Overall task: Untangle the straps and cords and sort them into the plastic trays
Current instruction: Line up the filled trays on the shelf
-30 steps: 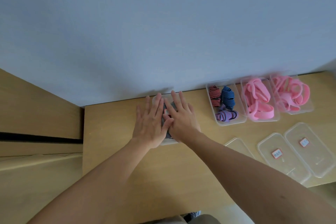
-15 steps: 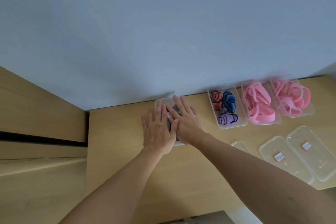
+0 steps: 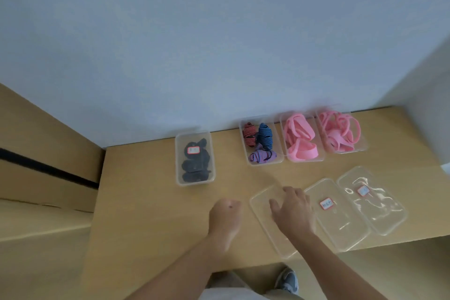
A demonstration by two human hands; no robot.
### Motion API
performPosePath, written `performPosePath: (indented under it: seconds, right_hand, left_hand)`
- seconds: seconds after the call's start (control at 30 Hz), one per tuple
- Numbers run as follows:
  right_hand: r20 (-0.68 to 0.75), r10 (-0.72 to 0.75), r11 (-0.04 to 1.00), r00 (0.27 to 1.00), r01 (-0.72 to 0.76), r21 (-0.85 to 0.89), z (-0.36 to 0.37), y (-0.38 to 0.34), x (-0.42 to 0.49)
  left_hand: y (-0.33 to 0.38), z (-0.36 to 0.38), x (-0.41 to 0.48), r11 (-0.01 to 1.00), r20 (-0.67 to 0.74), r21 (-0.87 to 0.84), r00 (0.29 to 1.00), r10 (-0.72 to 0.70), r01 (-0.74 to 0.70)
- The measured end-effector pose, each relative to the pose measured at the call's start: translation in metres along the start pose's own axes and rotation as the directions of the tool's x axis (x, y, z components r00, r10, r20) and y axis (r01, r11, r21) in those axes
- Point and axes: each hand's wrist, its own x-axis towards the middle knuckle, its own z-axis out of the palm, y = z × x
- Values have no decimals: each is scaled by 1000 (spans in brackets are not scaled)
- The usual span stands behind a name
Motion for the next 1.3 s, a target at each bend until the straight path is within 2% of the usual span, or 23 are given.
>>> performPosePath:
  seconds: [0.03,0.07,0.13,0.2,0.3,0.37,0.43,0.53,0.63,0.77,0.87,0.97,1.13,1.3]
  right_hand:
    - [53,27,999,998,-25,-39,-3,13,-2]
    - [87,22,998,996,-17,-56,-4,24,-3]
    - [123,-21,998,992,29,-62,-2,38,-2]
    - [122,-36,999,992,41,-36,-2,46,0]
    - [143,31,995,989,-43,86,-4,52,4]
    - [182,66,971,981,-105,213,-7,55,7]
    - [184,55,926,981,-119,357,-13,59,8]
    - [117,-14,869,993,-45,492,-28,57,11]
    - [25,-96,839,995,68,540,-45,40,25]
    - [-103,-232,836,967,252,487,-61,7,61]
    - [-93,-337,882,937,348,318,-68,-16,94]
    - [-29,-341,929,940,342,141,-68,-30,120]
    - [64,-348,937,935,344,69,-49,-43,147]
    - [50,-362,930,931,365,-53,-49,-56,157]
  left_hand:
    - [-7,23,-13,976,119,-96,975,-186,197]
    - [-15,44,-24,929,197,-174,936,-293,327]
    - [-28,76,-36,884,192,-279,923,-332,376]
    - [-30,96,-42,867,119,-341,932,-343,363]
    - [-26,107,-49,848,35,-415,938,-346,329]
    - [-26,108,-52,876,-32,-394,948,-316,279]
    - [-32,106,-54,927,-123,-332,966,-228,176]
    - [-32,96,-50,973,-220,-231,973,-72,20]
    - [-10,79,-32,971,-271,-234,963,-9,-57]
    - [35,57,7,970,-334,-185,939,88,-157]
    - [65,45,39,977,-335,-103,932,142,-186]
    - [82,38,74,977,-320,-59,931,174,-203]
    - [86,38,124,982,-278,-26,945,174,-188]
    - [91,37,143,978,-221,-79,960,174,-195]
